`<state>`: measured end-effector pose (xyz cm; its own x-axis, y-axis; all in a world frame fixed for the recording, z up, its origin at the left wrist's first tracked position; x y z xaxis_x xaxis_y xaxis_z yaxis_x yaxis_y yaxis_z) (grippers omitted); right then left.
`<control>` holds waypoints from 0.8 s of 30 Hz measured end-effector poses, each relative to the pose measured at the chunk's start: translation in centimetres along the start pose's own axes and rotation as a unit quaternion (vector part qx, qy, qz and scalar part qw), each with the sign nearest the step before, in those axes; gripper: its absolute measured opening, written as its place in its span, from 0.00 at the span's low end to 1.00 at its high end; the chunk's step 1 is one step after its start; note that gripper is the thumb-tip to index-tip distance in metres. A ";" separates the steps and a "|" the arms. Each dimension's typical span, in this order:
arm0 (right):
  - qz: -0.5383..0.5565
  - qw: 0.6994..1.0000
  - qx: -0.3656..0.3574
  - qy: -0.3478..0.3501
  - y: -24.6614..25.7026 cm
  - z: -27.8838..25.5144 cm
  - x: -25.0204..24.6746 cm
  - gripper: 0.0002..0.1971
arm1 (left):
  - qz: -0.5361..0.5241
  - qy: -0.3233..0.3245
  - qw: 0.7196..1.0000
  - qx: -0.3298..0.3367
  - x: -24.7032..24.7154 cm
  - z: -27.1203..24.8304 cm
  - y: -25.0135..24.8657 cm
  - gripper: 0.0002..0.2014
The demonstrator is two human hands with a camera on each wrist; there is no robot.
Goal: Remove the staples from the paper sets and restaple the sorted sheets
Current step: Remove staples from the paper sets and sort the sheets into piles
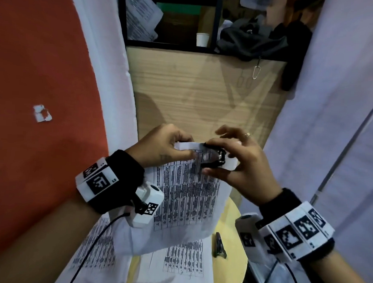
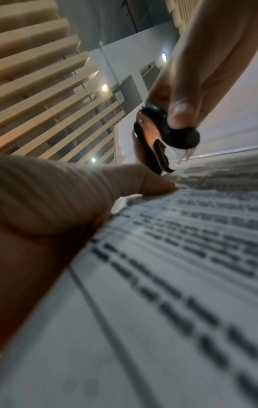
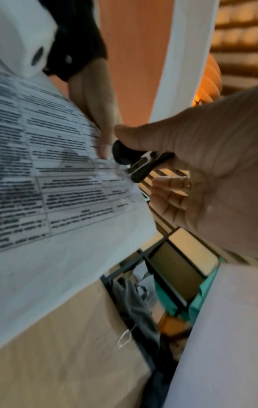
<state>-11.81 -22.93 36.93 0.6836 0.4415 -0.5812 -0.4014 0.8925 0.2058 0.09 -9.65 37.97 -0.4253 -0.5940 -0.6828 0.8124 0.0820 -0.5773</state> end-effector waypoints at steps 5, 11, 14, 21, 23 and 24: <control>-0.037 0.996 -0.079 -0.015 1.0 0.2 0.9 0.21 | -0.064 0.011 0.998 -0.001 0.0 -0.2 -0.2 0.14; -0.020 0.994 -0.106 -0.022 1.3 0.4 1.0 0.19 | -0.077 0.019 0.997 -0.005 -0.1 -0.1 -0.3 0.18; -0.031 0.992 -0.122 -0.024 1.4 0.5 1.0 0.17 | -0.064 0.021 0.998 -0.015 0.0 0.0 -0.5 0.10; -0.064 0.988 -0.142 -0.023 1.2 0.6 1.7 0.14 | -0.057 0.019 0.998 -0.029 0.0 0.0 -0.2 0.06; -0.072 0.986 -0.149 -0.021 1.1 0.8 1.9 0.14 | -0.054 0.020 0.998 -0.027 -0.1 0.0 -0.2 0.05; -0.076 0.985 -0.154 -0.019 1.1 0.8 2.1 0.14 | -0.052 0.022 0.998 -0.026 -0.1 0.0 -0.1 0.05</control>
<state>-10.34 -21.00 36.59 0.7699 0.3124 -0.5565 -0.4544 0.8806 -0.1344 0.02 -9.65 38.10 -0.5232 -0.5666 -0.6366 0.7418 0.0650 -0.6675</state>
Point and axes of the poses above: each hand's wrist, its own z-axis towards the middle knuckle, its own x-axis out of the palm, y = z × x, the point moved 4 cm from there along z, towards the middle knuckle, and after that the axes turned 1 degree about x, right-handed, at the moved point
